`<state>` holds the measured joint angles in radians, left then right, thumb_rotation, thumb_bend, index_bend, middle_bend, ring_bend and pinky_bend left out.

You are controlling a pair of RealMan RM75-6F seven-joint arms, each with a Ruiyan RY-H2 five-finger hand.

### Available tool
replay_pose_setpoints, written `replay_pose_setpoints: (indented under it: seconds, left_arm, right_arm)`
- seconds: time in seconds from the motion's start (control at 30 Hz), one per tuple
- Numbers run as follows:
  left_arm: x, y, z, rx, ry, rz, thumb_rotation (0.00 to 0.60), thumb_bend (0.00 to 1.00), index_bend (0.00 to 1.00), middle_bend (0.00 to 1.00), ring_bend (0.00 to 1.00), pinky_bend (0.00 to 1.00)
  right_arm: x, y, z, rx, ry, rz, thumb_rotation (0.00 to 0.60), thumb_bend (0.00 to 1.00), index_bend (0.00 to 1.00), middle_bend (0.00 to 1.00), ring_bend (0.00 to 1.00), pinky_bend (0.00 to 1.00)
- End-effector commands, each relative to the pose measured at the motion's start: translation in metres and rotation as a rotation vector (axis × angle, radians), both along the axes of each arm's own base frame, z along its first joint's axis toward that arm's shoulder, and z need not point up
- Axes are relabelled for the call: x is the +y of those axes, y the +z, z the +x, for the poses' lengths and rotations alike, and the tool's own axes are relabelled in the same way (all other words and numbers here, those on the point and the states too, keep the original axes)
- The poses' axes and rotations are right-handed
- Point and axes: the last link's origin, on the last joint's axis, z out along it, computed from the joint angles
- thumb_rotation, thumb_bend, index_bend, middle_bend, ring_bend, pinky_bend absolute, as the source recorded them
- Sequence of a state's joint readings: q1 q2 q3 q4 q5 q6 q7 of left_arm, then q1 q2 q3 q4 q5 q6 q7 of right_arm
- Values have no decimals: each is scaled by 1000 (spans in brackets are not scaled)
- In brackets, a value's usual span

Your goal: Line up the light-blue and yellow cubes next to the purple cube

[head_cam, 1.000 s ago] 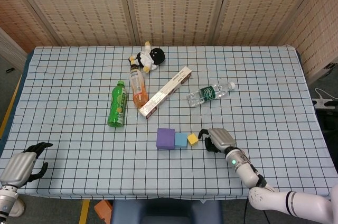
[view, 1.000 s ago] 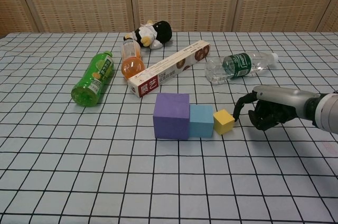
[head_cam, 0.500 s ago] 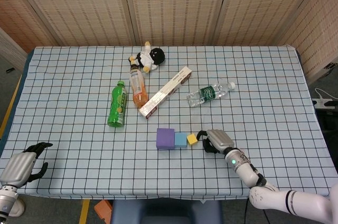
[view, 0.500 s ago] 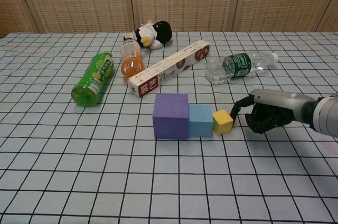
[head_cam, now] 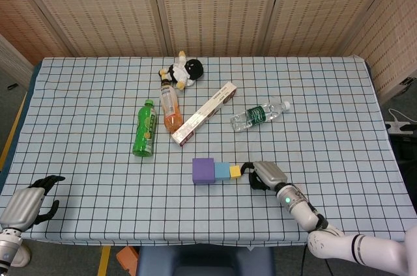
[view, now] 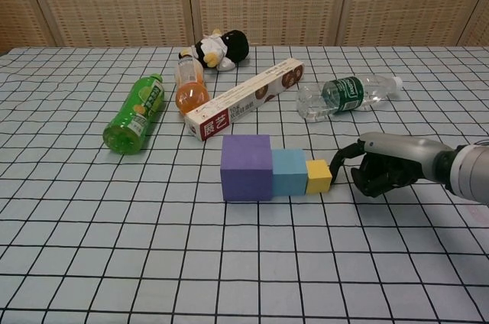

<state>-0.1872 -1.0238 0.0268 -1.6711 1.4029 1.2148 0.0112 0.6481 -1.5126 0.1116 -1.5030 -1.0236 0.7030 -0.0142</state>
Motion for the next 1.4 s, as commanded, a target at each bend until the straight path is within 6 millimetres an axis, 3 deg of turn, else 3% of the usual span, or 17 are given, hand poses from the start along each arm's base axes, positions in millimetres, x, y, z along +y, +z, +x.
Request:
replay_pose_setpoints:
  seconds: [0.03, 0.93, 1.1, 1.23, 1.4]
  left_arm:
    - [0, 0, 0, 0, 0, 0, 600, 502, 221, 200, 224, 434]
    - [0, 1, 0, -5, 3, 3, 600, 503, 222, 201, 224, 434]
    - [0, 2, -1, -5, 5, 5, 600, 503, 223, 201, 235, 434]
    - [1, 3, -1, -8, 8, 11, 600, 503, 224, 201, 242, 435]
    - [0, 5, -1, -12, 3, 19, 600, 503, 224, 202, 243, 435]
  right_arm:
    - [1, -2, 0, -4, 0, 7, 600, 756, 390, 902, 971, 1000]
    - [4, -4, -2, -18, 15, 32, 600, 745, 390, 903, 971, 1000]
    - [6, 18, -16, 119, 122, -61, 600, 534, 355, 903, 957, 1000]
    - [18, 51, -25, 209, 200, -246, 600, 371, 325, 900, 882, 1000]
    - [41, 93, -44, 296, 285, -521, 600, 215, 324, 764, 716, 976]
